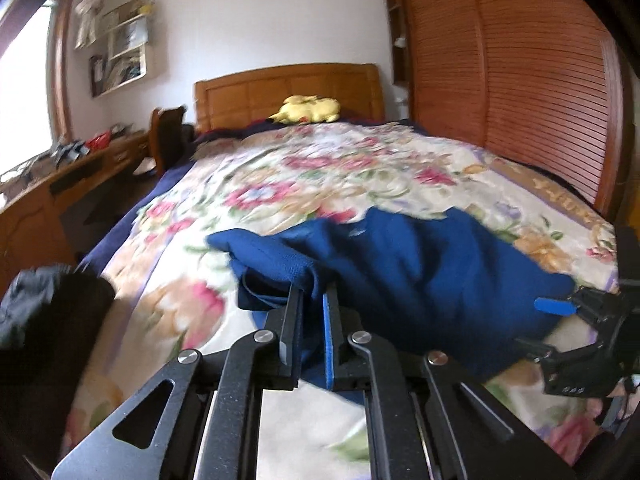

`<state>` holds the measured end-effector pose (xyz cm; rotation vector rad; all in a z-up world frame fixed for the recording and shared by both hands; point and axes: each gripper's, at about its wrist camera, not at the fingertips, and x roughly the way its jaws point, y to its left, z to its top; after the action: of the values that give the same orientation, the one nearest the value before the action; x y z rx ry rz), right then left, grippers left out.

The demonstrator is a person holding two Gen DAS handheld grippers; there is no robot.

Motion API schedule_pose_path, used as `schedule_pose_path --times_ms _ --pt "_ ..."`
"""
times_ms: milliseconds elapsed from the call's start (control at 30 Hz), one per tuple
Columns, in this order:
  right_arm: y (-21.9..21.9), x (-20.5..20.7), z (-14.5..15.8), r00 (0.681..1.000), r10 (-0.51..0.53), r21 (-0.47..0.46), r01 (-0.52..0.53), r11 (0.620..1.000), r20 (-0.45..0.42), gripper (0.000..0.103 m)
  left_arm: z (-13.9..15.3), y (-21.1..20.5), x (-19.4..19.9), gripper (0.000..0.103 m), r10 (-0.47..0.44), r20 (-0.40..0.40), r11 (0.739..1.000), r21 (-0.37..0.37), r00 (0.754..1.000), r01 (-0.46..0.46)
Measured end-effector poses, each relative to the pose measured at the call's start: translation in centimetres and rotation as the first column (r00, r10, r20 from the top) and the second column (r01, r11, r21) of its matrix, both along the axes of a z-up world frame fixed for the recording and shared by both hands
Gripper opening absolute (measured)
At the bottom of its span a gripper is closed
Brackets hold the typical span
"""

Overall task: Fold large clothes
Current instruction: 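Lift the side edge with the left tool, fold it over the bundle, release, then grasp the folded navy jacket bundle with the right tool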

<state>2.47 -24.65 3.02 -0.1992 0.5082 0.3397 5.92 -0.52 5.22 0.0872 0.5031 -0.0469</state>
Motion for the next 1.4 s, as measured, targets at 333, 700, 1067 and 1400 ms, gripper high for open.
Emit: schedule_pose_path --times_ms 333,700,1067,1400 --pt "-7.1 -1.6 -0.3 0.994 -0.111 0.049 0.110 0.993 0.014 0.070 3.7 -12.0 2.3 0.008 -0.200 -0.004 0.978 0.058 0.980 0.200" --pt "-9.5 -3.2 -0.5 0.987 -0.160 0.073 0.159 0.985 0.015 0.070 2.9 -19.0 1.8 0.008 -0.408 -0.070 0.913 -0.040 0.910 0.406" --pt "-9.5 -2.6 -0.6 0.989 -0.147 0.076 0.145 0.986 0.023 0.070 1.7 -16.6 -0.1 0.054 -0.423 -0.063 0.906 -0.069 0.904 0.419" --pt "-10.8 -3.6 0.2 0.981 -0.187 0.100 0.180 0.978 0.058 0.070 -0.7 -9.9 -0.2 0.077 -0.298 -0.027 0.951 -0.092 0.954 0.294"
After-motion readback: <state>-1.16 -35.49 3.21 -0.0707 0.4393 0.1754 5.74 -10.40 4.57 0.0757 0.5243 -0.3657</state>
